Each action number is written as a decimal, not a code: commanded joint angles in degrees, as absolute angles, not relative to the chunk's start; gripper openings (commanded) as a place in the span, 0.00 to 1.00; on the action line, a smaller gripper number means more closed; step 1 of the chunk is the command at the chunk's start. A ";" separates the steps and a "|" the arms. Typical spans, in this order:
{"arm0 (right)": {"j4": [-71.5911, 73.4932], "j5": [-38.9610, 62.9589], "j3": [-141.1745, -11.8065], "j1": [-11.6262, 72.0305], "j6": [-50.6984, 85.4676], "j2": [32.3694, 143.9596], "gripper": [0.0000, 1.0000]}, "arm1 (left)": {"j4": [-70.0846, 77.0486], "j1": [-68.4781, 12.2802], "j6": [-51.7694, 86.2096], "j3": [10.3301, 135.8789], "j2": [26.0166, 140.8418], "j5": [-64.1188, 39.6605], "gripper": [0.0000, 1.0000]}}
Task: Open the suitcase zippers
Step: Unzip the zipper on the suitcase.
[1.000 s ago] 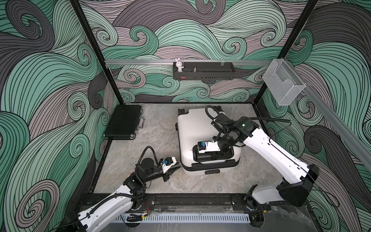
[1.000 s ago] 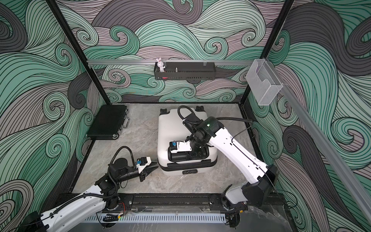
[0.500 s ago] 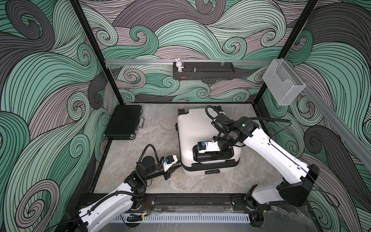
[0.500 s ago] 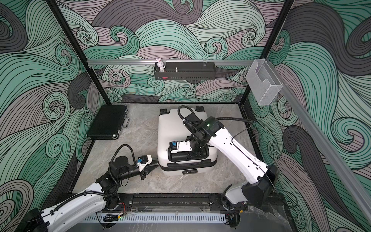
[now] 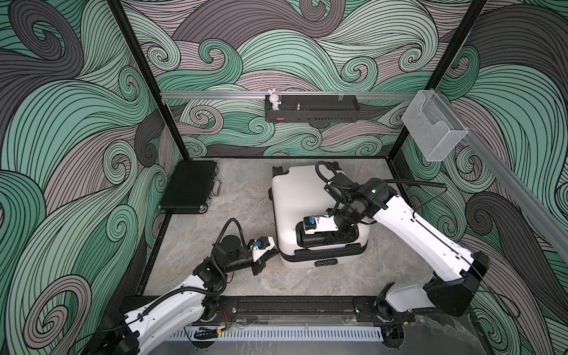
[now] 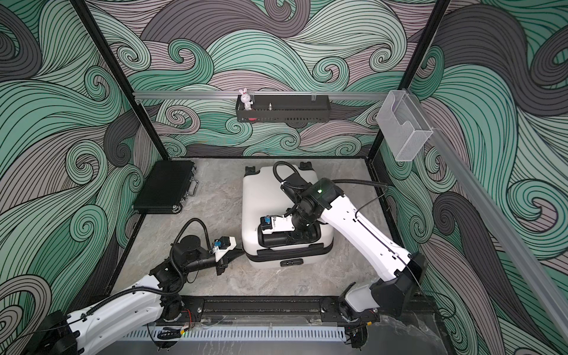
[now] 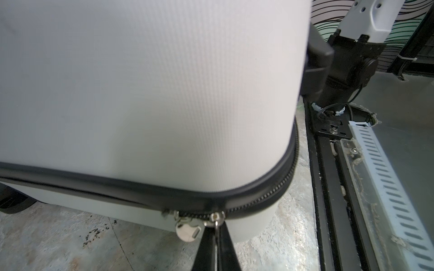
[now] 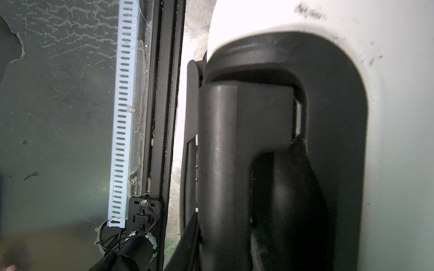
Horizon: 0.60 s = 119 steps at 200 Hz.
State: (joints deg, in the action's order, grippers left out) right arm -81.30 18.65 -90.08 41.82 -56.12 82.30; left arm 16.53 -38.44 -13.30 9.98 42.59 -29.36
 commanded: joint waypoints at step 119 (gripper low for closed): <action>-62.48 15.38 -93.33 42.43 -36.33 81.91 0.00 | 5.29 -40.86 -6.79 19.92 36.07 -33.80 0.00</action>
State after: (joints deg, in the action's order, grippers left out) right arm -77.30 18.37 -90.11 42.87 -45.36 82.32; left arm 2.87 -38.79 -8.12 15.05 37.71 -27.44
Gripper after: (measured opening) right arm 0.271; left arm 0.048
